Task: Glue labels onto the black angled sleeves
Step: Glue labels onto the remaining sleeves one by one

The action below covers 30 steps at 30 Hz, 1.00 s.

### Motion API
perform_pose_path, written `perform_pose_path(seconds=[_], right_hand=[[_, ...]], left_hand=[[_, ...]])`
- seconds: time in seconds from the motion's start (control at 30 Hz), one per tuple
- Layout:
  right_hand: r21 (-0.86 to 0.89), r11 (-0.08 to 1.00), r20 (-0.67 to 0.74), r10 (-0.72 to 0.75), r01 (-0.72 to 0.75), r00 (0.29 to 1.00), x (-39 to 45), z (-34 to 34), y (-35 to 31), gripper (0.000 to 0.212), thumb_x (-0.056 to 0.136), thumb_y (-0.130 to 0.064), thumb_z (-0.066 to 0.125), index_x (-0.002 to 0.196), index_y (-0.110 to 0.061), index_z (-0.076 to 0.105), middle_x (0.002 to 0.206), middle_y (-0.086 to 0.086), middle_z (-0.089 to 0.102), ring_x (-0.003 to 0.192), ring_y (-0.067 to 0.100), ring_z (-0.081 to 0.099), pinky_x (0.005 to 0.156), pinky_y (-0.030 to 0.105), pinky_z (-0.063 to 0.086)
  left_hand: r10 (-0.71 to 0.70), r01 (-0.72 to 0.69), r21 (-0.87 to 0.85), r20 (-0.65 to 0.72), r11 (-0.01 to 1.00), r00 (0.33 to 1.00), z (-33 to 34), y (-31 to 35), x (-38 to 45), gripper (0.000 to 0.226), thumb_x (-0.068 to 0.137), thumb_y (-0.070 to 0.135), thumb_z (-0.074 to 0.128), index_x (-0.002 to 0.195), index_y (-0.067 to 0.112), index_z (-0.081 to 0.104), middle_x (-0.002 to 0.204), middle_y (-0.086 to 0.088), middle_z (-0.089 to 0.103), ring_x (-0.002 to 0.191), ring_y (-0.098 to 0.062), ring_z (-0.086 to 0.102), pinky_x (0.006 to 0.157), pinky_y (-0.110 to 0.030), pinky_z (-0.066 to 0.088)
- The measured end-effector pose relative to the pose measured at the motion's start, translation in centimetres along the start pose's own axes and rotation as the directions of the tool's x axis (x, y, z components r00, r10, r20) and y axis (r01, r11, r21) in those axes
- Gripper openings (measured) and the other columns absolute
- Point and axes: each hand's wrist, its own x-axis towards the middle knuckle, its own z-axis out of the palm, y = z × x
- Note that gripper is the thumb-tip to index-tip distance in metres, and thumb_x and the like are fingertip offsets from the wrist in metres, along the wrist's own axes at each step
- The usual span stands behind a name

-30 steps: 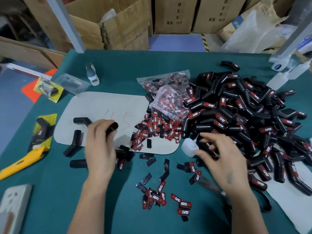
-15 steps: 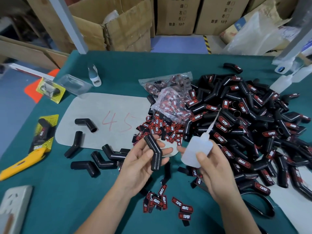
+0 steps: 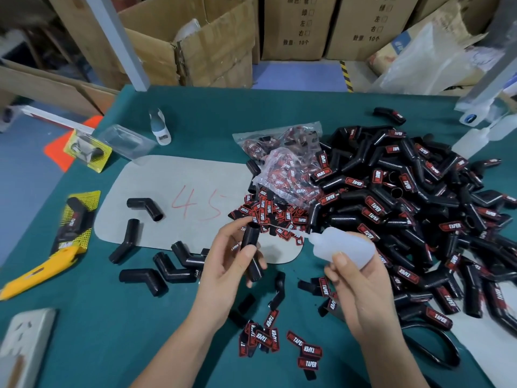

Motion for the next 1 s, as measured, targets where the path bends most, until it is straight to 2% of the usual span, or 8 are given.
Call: perform_pose_path(seconds=[0.13, 0.2, 0.3, 0.53, 0.67, 0.77, 0.87, 1.0], right_hand=[[-0.029, 0.997, -0.033, -0.077, 0.076, 0.997, -0.13, -0.12, -0.38, 0.045, 0.079, -0.052, 0.088, 0.114, -0.03, 0.07, 0.1, -0.003, 0.068, 0.07, 0.008, 0.053, 0.062, 0.022, 0.048], [-0.105, 0.988, -0.062, -0.117, 0.11, 0.991, -0.3, -0.2, -0.53, 0.043, 0.082, -0.056, 0.085, 0.113, -0.033, 0.068, 0.096, -0.004, 0.067, 0.067, 0.008, 0.054, 0.06, 0.022, 0.048], [-0.216, 0.962, -0.069, -0.183, 0.164, 0.981, -0.62, -0.31, -0.69, 0.039, 0.087, -0.057, 0.08, 0.114, -0.033, 0.066, 0.088, -0.007, 0.066, 0.065, 0.009, 0.055, 0.059, 0.022, 0.048], [-0.271, 0.95, -0.054, -0.174, 0.153, 0.983, -0.65, -0.53, -0.39, 0.037, 0.09, -0.056, 0.077, 0.115, -0.032, 0.066, 0.091, -0.001, 0.068, 0.067, 0.012, 0.056, 0.059, 0.024, 0.049], [-0.235, 0.967, -0.063, -0.118, 0.1, 0.991, -0.52, -0.16, -0.57, 0.042, 0.083, -0.062, 0.081, 0.111, -0.032, 0.069, 0.089, -0.005, 0.065, 0.065, 0.011, 0.054, 0.061, 0.023, 0.049], [-0.15, 0.988, -0.074, -0.057, 0.045, 0.996, -0.37, 0.01, -0.52, 0.051, 0.076, -0.062, 0.086, 0.109, -0.026, 0.071, 0.088, -0.003, 0.065, 0.064, 0.009, 0.052, 0.06, 0.022, 0.049], [-0.089, 0.996, -0.042, -0.002, -0.002, 0.999, -0.25, 0.09, -0.38, 0.055, 0.072, -0.061, 0.089, 0.108, -0.023, 0.073, 0.09, 0.003, 0.067, 0.065, 0.01, 0.052, 0.06, 0.023, 0.049], [-0.072, 0.996, -0.015, 0.054, -0.054, 0.998, -0.17, 0.21, 0.1, 0.056, 0.073, -0.056, 0.09, 0.11, -0.018, 0.073, 0.092, 0.006, 0.069, 0.065, 0.012, 0.052, 0.061, 0.024, 0.049]], left_hand=[[-0.003, -0.002, 0.085, 0.062, 0.996, 0.998, -0.07, 0.02, -0.09, 0.051, 0.099, 0.031, 0.065, 0.148, 0.041, 0.054, 0.116, -0.006, 0.072, 0.091, -0.021, 0.07, 0.071, -0.028, 0.058], [-0.014, 0.005, 0.096, 0.097, 0.995, 0.995, -0.08, -0.01, -0.06, 0.057, 0.101, 0.023, 0.063, 0.152, 0.043, 0.049, 0.13, -0.009, 0.069, 0.098, -0.021, 0.07, 0.073, -0.029, 0.057], [-0.007, -0.005, 0.098, 0.126, 0.995, 0.992, 0.05, 0.17, -0.17, 0.06, 0.098, 0.028, 0.066, 0.153, 0.045, 0.047, 0.134, -0.007, 0.069, 0.106, -0.024, 0.07, 0.077, -0.03, 0.057], [-0.003, -0.008, 0.108, 0.11, 0.994, 0.994, -0.17, 0.37, -0.27, 0.063, 0.09, 0.033, 0.075, 0.148, 0.046, 0.054, 0.113, -0.006, 0.071, 0.095, -0.024, 0.068, 0.07, -0.028, 0.056], [0.029, -0.044, 0.15, 0.1, 0.988, 0.995, -0.37, 0.2, -0.33, 0.056, 0.091, 0.035, 0.072, 0.144, 0.046, 0.058, 0.119, -0.003, 0.069, 0.093, -0.016, 0.067, 0.067, -0.023, 0.056], [0.124, -0.134, 0.184, 0.062, 0.974, 0.99, -0.41, -0.21, -0.3, 0.04, 0.098, 0.031, 0.064, 0.137, 0.037, 0.065, 0.117, -0.005, 0.064, 0.093, -0.018, 0.064, 0.065, -0.025, 0.054], [0.258, -0.259, 0.228, 0.036, 0.938, 0.965, -0.42, -0.54, -0.14, 0.028, 0.104, 0.024, 0.055, 0.127, 0.029, 0.071, 0.106, -0.009, 0.054, 0.077, -0.025, 0.059, 0.059, -0.031, 0.049], [0.324, -0.294, 0.31, -0.048, 0.904, 0.945, -0.67, -0.34, -0.06, 0.015, 0.103, 0.034, 0.062, 0.113, 0.036, 0.072, 0.103, -0.003, 0.054, 0.073, -0.028, 0.053, 0.065, -0.039, 0.046]])
